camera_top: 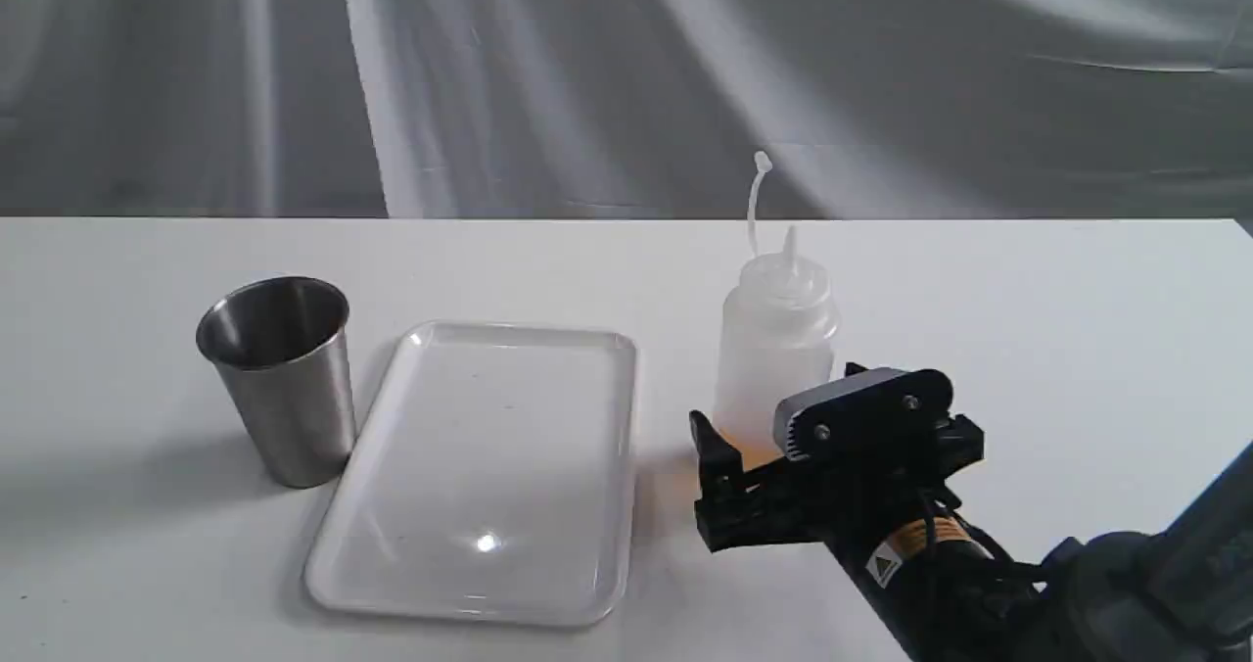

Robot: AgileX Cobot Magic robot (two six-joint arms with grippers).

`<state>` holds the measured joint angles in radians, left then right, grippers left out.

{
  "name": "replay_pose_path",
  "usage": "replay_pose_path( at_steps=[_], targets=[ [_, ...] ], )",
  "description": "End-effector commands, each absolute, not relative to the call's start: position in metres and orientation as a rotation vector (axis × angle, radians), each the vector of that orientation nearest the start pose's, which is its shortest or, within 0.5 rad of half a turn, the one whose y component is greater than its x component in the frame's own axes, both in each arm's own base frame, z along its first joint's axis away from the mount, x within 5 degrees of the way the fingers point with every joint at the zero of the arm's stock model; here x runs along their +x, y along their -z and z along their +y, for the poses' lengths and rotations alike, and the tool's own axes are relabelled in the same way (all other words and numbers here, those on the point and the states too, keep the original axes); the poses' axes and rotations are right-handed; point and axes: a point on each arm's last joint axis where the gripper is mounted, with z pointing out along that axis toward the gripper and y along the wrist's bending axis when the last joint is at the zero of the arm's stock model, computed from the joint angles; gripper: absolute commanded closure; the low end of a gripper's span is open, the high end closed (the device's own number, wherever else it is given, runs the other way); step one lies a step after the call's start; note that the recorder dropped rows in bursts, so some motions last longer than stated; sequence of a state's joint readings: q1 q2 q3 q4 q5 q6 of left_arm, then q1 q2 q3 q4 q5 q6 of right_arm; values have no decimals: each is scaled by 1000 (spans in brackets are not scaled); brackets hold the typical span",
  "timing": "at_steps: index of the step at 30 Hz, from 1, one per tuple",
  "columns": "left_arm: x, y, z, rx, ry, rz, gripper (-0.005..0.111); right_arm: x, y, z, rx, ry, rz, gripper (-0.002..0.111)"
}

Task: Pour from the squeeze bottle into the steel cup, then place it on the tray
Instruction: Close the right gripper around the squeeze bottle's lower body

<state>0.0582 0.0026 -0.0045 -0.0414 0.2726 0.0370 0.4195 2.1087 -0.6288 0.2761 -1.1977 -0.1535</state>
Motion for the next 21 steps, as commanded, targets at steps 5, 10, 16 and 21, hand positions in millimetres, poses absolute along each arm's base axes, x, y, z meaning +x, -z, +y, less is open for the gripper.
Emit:
replay_pose_path(
  at_steps=[5, 10, 16, 21],
  targets=[
    [55, -189, 2, -46, -22, 1748, 98, 328, -85, 115, -244, -53, 1754, 3],
    [55, -189, 2, -49, -20, 1748, 98, 332, -81, 114, -238, -44, 1761, 3],
    [55, -189, 2, -49, -20, 1748, 98, 332, -73, 110, -232, -33, 1772, 3],
    [55, -189, 2, -45, -22, 1748, 98, 338, -76, 109, -219, -34, 1762, 3]
  ],
)
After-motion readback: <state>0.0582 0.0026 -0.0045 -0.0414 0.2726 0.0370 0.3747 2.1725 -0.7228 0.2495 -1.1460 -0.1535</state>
